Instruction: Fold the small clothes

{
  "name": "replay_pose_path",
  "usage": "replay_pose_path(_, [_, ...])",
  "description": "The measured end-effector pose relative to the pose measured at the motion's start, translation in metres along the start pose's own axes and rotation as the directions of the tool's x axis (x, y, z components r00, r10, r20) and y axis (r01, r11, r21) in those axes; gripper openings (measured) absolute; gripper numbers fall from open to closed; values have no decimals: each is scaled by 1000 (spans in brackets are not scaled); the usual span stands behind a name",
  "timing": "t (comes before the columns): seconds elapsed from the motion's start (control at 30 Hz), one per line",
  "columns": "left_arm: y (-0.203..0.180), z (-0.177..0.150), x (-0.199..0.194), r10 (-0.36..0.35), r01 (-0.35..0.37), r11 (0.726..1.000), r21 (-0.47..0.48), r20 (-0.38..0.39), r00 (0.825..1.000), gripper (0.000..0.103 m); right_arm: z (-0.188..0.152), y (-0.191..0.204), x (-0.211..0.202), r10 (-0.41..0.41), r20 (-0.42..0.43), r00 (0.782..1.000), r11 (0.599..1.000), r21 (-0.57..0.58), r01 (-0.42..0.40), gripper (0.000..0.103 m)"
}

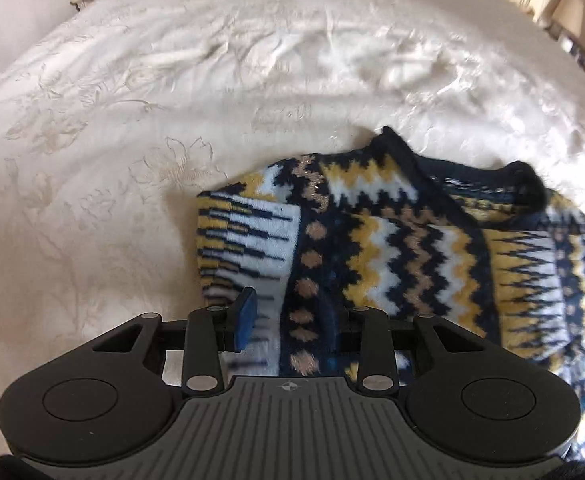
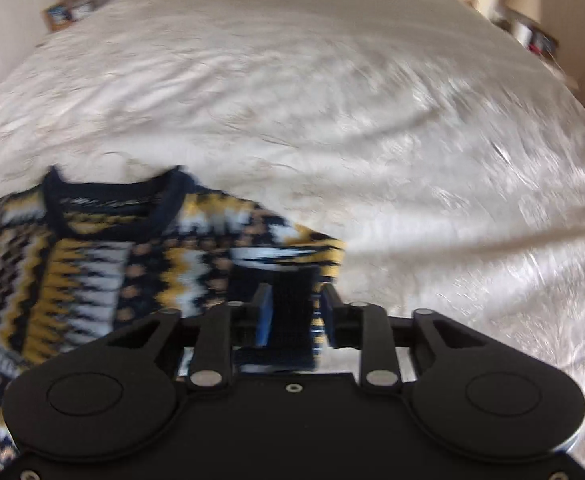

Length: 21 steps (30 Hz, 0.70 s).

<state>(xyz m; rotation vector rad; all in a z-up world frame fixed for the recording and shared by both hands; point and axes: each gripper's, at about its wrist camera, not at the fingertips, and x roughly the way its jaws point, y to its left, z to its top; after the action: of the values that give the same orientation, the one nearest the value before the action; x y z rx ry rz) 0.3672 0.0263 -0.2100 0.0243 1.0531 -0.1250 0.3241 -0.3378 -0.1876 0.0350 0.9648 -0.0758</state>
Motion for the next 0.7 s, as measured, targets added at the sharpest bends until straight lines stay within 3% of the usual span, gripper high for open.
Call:
replay_pose_path(0.03, [0, -6, -2, -7, 7, 1000, 3, 4, 1000, 41, -2, 5, 2, 10, -5, 1000, 1000, -17, -10, 54])
replay_pose_path(0.13, [1, -25, 4, -43, 43, 998, 41, 2, 999, 70, -10, 11, 22, 3, -64, 998, 1000, -16, -4, 57])
replay_pose_path(0.17, [-1, -29, 7, -43, 43, 997, 70, 0, 999, 76, -13, 11, 31, -16, -106, 994, 1000, -14, 15, 59])
replay_pose_path(0.2, [-4, -33, 8, -31, 31, 993, 112, 1, 1000, 76, -16, 11, 39, -26, -148, 989, 1000, -7, 25, 62])
replay_pose_path(0.27, [-13, -35, 3, -14, 12, 985, 171, 8, 1000, 77, -20, 7, 38, -19, -151, 988, 999, 30, 24, 65])
replay_pose_path(0.33, [-13, -37, -9, -30, 29, 988, 153, 2, 1000, 80, -24, 5, 24, -24, -119, 993, 998, 49, 30, 93])
replay_pose_path(0.4, [-7, -42, -22, -57, 58, 993, 100, -7, 998, 80, -32, 5, 3, 12, -72, 997, 997, 71, -7, 102])
replay_pose_path(0.53, [-10, -70, -45, -108, 112, 992, 65, -56, 993, 81, -57, 24, -28, 61, -84, 995, 996, 74, -55, 103])
replay_pose_path(0.7, [-39, -138, -60, -89, 119, 969, 218, -143, 986, 81, -104, 77, -50, 73, -122, 990, 996, -50, -80, 103])
